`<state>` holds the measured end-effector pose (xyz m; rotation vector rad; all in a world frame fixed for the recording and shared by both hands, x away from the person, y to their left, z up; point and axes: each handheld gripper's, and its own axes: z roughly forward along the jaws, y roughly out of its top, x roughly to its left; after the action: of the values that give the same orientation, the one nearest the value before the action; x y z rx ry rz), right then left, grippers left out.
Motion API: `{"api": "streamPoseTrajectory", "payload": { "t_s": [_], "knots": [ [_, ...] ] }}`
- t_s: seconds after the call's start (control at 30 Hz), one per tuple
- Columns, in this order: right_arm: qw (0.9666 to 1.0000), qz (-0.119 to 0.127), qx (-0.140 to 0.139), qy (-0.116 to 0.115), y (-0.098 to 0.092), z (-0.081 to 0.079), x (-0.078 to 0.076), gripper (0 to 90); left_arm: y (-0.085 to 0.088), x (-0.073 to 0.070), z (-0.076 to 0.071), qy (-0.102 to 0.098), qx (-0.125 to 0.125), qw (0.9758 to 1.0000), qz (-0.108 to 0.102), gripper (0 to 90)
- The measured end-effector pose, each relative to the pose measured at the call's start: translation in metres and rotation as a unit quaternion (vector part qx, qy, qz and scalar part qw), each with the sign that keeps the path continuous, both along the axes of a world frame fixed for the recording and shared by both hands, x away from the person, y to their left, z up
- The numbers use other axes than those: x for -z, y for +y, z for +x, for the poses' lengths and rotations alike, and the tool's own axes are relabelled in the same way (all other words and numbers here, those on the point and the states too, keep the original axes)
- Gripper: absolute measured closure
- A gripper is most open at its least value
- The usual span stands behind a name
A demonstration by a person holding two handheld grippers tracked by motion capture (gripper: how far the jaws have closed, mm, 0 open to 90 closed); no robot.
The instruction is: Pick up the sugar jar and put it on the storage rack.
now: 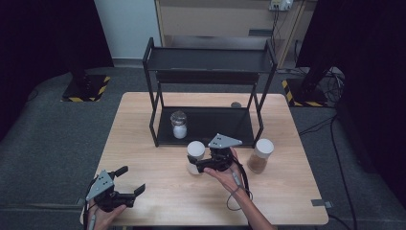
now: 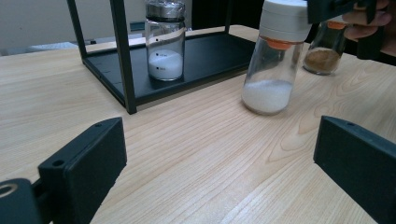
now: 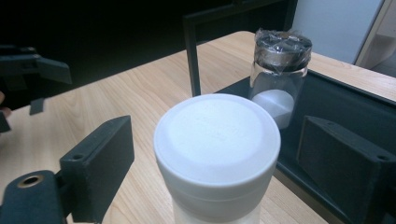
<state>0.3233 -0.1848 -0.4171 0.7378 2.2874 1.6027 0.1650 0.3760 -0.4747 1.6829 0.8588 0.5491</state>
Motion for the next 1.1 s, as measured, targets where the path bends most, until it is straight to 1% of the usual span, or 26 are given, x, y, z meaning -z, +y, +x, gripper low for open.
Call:
{"api": "streamPoseTrajectory", "payload": {
  "t_s": [0.1,0.23,0.37,0.43,0.57,0.63,0.8,0.97,1.1],
  "knots": [
    [1.0,-0.001,0.0,0.002,0.003,0.002,0.004,15.8,0.0,0.0,0.0,0.0,0.0,1.0,0.0,1.6],
    [1.0,-0.007,-0.001,-0.006,0.006,0.001,0.008,23.4,0.0,0.0,0.0,0.0,0.0,1.0,0.0,1.7],
    [0.9999,-0.009,-0.001,-0.011,0.008,0.001,0.011,30.9,0.0,0.0,0.0,-0.001,0.001,1.0,0.0,1.7],
    [0.9998,-0.011,-0.003,-0.016,0.008,0.001,0.011,33.2,0.0,0.0,0.0,0.0,0.0,1.0,0.0,1.6],
    [0.9996,-0.017,-0.001,-0.023,0.01,-0.002,0.01,33.7,0.0,0.0,0.0,-0.001,0.001,1.0,0.0,1.7],
    [0.9996,-0.016,0.0,-0.021,0.01,-0.002,0.01,33.8,0.0,0.0,0.0,0.0,0.001,1.0,0.0,1.7],
    [0.9995,-0.021,0.0,-0.022,0.011,-0.003,0.008,34.0,0.0,0.0,0.0,0.0,0.001,1.0,-0.001,1.7],
    [0.9994,-0.026,-0.001,-0.021,0.012,0.0,0.005,34.0,0.001,0.0,0.0,0.0,0.002,1.0,-0.002,1.7],
    [0.9995,-0.022,0.001,-0.021,0.012,0.003,0.002,34.0,0.001,0.0,0.001,0.001,0.002,1.0,-0.003,1.8]
  ]
}}
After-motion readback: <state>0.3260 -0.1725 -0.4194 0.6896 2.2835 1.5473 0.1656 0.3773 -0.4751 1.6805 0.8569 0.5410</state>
